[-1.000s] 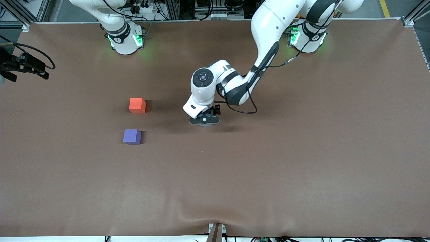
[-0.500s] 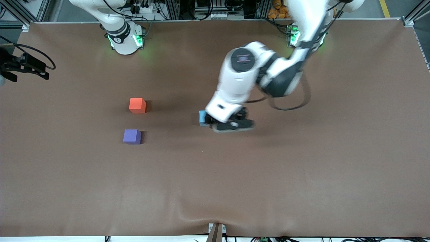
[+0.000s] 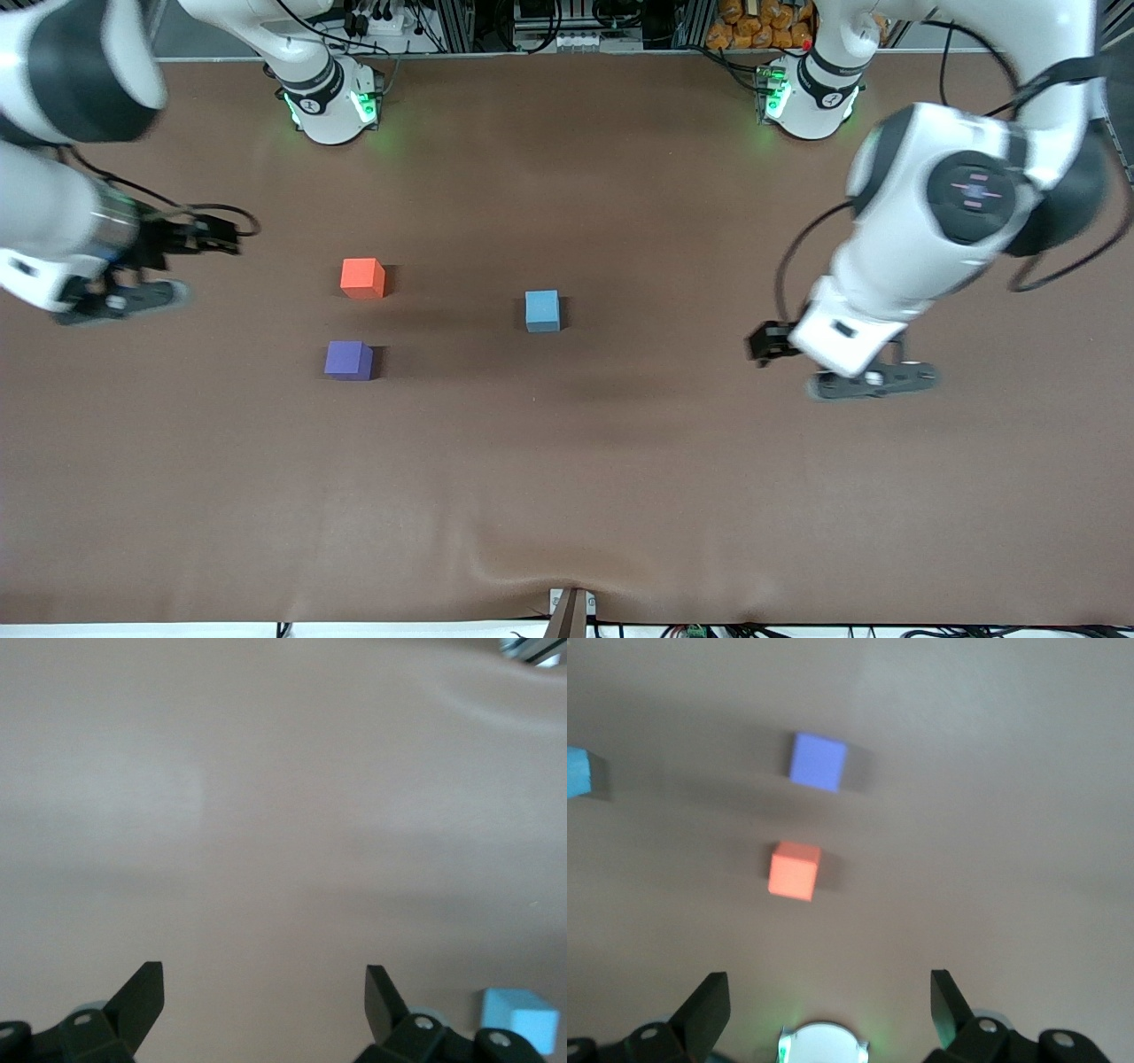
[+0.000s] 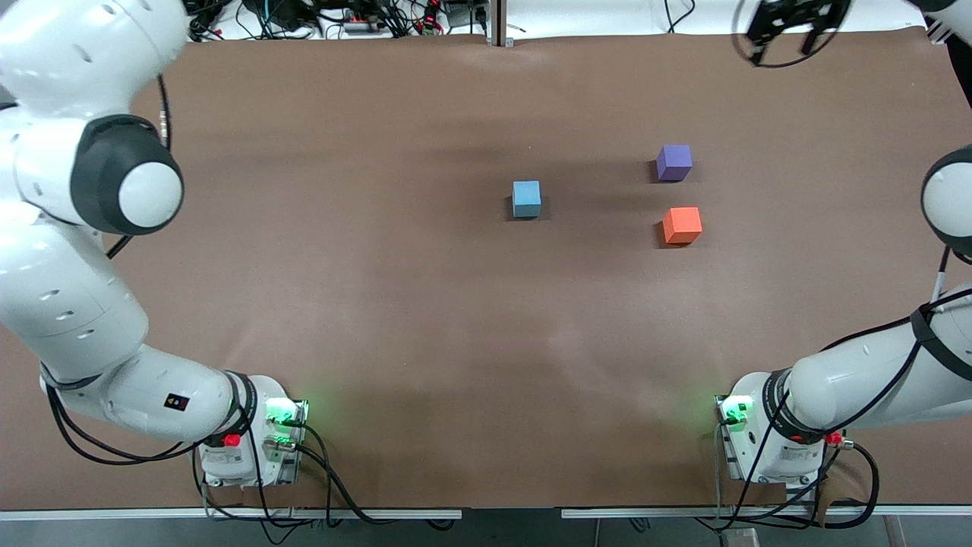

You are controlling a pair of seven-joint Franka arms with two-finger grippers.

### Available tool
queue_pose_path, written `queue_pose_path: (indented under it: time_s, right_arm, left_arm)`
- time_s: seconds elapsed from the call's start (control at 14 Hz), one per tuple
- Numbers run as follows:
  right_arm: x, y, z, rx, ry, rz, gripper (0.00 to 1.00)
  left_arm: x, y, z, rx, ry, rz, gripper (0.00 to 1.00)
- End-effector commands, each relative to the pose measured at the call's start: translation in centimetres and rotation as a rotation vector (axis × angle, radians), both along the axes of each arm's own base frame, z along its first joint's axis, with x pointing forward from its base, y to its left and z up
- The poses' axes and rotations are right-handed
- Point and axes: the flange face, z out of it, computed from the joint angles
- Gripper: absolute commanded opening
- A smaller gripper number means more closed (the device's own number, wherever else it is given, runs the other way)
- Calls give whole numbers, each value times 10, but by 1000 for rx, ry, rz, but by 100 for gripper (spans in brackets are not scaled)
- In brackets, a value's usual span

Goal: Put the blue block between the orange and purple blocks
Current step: 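Withdraw the left gripper while the right gripper reaches the blue block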

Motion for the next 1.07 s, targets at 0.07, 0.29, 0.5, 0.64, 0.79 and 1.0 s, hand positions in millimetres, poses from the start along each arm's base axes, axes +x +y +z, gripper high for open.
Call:
queue_pose_path:
  time_s: [0.07, 0.29, 0.5, 0.64, 0.79, 1.0]
  right_arm:
    - [-8, 76, -47, -44, -66, -158, 100]
    - [-20, 145, -96, 4, -54, -258, 100]
    - [-33, 208, -133, -3, -53, -346, 100]
    - [-42, 239, -159, -10, -70, -376, 100]
    - [-53, 257, -190, 3, -100, -394, 100]
    - [-68, 281, -236, 29, -148, -423, 100]
  left_arm:
    - [-33, 67, 17, 28, 44, -42, 100]
    - [-60, 119, 29, 39, 55, -78, 100]
    - [-74, 141, 48, 46, 86, -106, 100]
    - [-82, 147, 55, 49, 98, -99, 100]
    - [-90, 153, 62, 51, 119, -116, 100]
    - [-99, 153, 71, 52, 139, -170, 100]
